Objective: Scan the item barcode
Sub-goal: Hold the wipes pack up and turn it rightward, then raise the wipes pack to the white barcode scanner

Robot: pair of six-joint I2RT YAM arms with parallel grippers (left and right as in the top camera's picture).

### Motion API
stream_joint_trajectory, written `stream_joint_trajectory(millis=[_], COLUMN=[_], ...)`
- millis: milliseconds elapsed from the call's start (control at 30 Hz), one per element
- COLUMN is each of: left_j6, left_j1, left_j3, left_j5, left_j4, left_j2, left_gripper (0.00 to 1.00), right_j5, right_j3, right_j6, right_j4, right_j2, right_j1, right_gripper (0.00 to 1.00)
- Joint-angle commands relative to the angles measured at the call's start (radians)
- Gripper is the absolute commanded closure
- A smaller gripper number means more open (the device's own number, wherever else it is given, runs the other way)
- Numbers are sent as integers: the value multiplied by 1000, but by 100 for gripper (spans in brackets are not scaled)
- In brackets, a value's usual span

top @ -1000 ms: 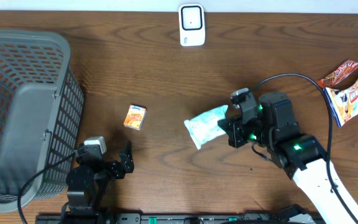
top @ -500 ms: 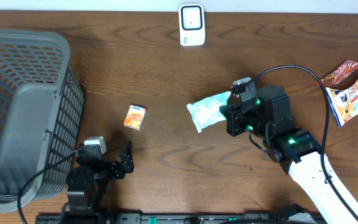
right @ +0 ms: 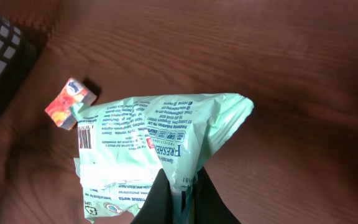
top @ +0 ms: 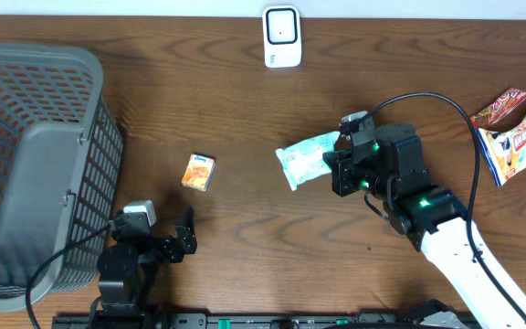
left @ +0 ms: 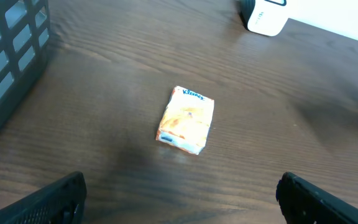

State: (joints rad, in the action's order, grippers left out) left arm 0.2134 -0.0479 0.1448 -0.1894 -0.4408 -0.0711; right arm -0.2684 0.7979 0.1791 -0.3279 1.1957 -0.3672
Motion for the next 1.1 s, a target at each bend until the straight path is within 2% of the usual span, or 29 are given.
stream_joint_trajectory(millis=[0, 867, 967, 1067], left_j6=[10, 10, 10, 10], left_j1=[-3, -3, -3, -3], left_j3=[-14, -14, -14, -14], left_j5=[-9, -9, -9, -9], left_j4=[-16, -16, -16, -16], left_j2=[2, 2, 2, 2], left_gripper=[2, 2, 2, 2], right_j5=[5, 7, 92, 268], right_j3=[7, 7, 7, 7], right_j6=[6, 7, 2, -84], right_j4=[23, 142, 144, 230], right_j2=[2, 2, 2, 11], right_j1=[-7, -7, -8, -8], right_gripper=[99, 99, 99, 99])
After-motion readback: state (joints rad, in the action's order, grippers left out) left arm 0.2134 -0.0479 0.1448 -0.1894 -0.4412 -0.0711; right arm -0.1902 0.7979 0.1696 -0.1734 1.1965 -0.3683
